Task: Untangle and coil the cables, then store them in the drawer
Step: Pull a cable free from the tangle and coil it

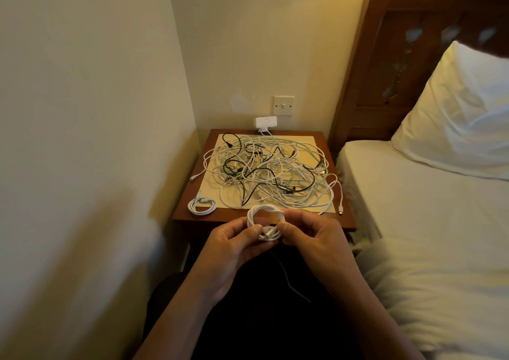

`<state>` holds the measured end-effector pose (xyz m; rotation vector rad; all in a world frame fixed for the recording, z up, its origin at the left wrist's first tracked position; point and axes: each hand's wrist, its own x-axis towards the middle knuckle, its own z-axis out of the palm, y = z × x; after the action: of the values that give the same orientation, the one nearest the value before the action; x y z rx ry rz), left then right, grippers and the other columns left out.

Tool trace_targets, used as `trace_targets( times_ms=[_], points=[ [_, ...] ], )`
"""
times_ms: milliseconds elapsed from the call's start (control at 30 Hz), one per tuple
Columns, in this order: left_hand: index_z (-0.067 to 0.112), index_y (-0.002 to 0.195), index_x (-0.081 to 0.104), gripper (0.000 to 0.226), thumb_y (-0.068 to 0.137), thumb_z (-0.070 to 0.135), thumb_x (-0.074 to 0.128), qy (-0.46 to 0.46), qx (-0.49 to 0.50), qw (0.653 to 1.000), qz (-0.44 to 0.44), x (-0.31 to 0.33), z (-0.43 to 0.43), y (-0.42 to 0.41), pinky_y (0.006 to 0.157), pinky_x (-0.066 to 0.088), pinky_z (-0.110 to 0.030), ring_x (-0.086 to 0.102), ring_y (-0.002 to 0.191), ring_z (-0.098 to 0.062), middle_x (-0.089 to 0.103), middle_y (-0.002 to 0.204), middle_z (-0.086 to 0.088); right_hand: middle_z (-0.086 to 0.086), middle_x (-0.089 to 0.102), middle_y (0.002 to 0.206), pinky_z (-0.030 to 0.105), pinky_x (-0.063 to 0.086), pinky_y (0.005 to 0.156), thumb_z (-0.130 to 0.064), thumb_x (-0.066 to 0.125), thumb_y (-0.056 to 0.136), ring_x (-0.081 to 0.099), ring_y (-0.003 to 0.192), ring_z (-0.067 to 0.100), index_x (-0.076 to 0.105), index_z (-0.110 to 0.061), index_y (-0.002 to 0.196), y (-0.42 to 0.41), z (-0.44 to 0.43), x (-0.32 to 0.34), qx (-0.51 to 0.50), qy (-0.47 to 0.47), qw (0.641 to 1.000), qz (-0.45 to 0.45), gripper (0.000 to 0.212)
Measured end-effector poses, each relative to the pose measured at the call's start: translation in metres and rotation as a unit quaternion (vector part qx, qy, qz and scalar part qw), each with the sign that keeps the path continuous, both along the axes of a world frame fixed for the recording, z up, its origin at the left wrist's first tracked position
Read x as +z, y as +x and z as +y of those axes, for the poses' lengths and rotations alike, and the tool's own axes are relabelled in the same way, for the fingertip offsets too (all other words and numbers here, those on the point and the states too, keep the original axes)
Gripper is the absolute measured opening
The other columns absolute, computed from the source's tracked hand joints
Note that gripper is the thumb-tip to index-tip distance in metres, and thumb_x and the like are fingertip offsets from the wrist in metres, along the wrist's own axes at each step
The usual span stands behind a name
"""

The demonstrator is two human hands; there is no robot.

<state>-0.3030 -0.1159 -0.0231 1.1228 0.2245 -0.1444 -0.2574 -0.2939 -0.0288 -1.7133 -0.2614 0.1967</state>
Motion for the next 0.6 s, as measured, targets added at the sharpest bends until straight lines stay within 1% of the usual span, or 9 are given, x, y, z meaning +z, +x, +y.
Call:
trace_targets(
  times_ms=[67, 167, 267, 300, 367, 467, 533, 600],
  points=[
    [-0.007, 0.118, 0.067, 0.029, 0.094, 0.008, 0.06, -0.023, -0.017, 1.0, 0.014, -0.001, 0.003, 0.0, 0.091, 0.06, -0.033, 0.072, 0.105, -0.03, 0.073, 0.114, -0.023, -0.014, 0.078, 0.107, 0.032, 0.058, 0.091, -0.025, 0.068, 0.098, 0.072, 0.104, 0.007, 0.076, -0.031, 0.117, 0.0, -0.002, 0.0, 0.009, -0.012, 1.0, -0.002, 0.021],
    [-0.008, 0.117, 0.065, 0.034, 0.088, 0.009, 0.064, -0.039, -0.035, 0.998, 0.02, -0.003, 0.007, 0.001, 0.092, 0.06, -0.034, 0.073, 0.098, -0.026, 0.073, 0.11, -0.021, -0.007, 0.078, 0.107, 0.033, 0.06, 0.089, -0.022, 0.063, 0.1, 0.074, 0.102, 0.013, 0.075, -0.027, 0.119, 0.0, -0.002, -0.002, 0.027, 0.026, 0.999, 0.029, 0.022],
    [-0.004, 0.126, 0.062, 0.038, 0.088, 0.002, 0.066, -0.035, -0.039, 0.999, 0.01, -0.007, 0.01, 0.001, 0.094, 0.059, -0.035, 0.071, 0.103, -0.028, 0.071, 0.118, -0.021, 0.002, 0.079, 0.103, 0.033, 0.061, 0.086, -0.016, 0.064, 0.1, 0.075, 0.093, 0.017, 0.072, -0.022, 0.119, 0.001, -0.001, -0.006, 0.029, 0.064, 0.995, 0.068, 0.022],
    [0.0, 0.128, 0.063, 0.04, 0.088, 0.0, 0.068, -0.019, -0.041, 0.999, 0.003, -0.007, 0.01, 0.001, 0.095, 0.058, -0.035, 0.071, 0.105, -0.029, 0.071, 0.121, -0.02, 0.003, 0.079, 0.102, 0.033, 0.061, 0.085, -0.014, 0.065, 0.099, 0.075, 0.091, 0.018, 0.072, -0.021, 0.117, 0.001, -0.001, -0.007, 0.028, 0.068, 0.994, 0.076, 0.021],
    [0.008, 0.128, 0.064, 0.043, 0.086, 0.001, 0.072, 0.03, -0.037, 0.999, -0.009, -0.007, 0.008, 0.0, 0.093, 0.059, -0.033, 0.072, 0.105, -0.027, 0.072, 0.119, -0.017, 0.005, 0.078, 0.101, 0.034, 0.061, 0.084, -0.013, 0.068, 0.097, 0.076, 0.093, 0.02, 0.074, -0.019, 0.111, 0.003, -0.001, -0.01, 0.022, 0.062, 0.994, 0.085, 0.016],
    [0.013, 0.125, 0.065, 0.042, 0.085, 0.002, 0.075, 0.094, -0.018, 0.995, -0.006, -0.008, 0.006, 0.0, 0.083, 0.059, -0.029, 0.072, 0.089, -0.023, 0.075, 0.11, -0.014, 0.007, 0.077, 0.102, 0.035, 0.061, 0.083, -0.015, 0.071, 0.095, 0.075, 0.096, 0.023, 0.074, -0.017, 0.107, 0.005, 0.001, -0.015, 0.01, 0.065, 0.991, 0.113, 0.013],
    [0.015, 0.124, 0.066, 0.041, 0.086, 0.003, 0.075, 0.126, -0.034, 0.991, -0.008, -0.011, 0.007, -0.001, 0.077, 0.056, -0.03, 0.069, 0.082, -0.021, 0.074, 0.108, -0.015, 0.007, 0.077, 0.103, 0.035, 0.061, 0.081, -0.018, 0.072, 0.094, 0.075, 0.092, 0.021, 0.072, -0.019, 0.111, 0.005, 0.004, -0.017, 0.017, 0.08, 0.987, 0.138, 0.017],
    [0.018, 0.123, 0.068, 0.039, 0.088, 0.004, 0.074, 0.15, -0.065, 0.987, -0.006, -0.014, 0.008, -0.002, 0.073, 0.053, -0.029, 0.065, 0.079, -0.02, 0.073, 0.102, -0.014, 0.005, 0.077, 0.1, 0.033, 0.06, 0.079, -0.019, 0.073, 0.094, 0.075, 0.088, 0.018, 0.072, -0.02, 0.112, 0.005, 0.005, -0.019, 0.028, 0.054, 0.989, 0.131, 0.018]
  ],
)
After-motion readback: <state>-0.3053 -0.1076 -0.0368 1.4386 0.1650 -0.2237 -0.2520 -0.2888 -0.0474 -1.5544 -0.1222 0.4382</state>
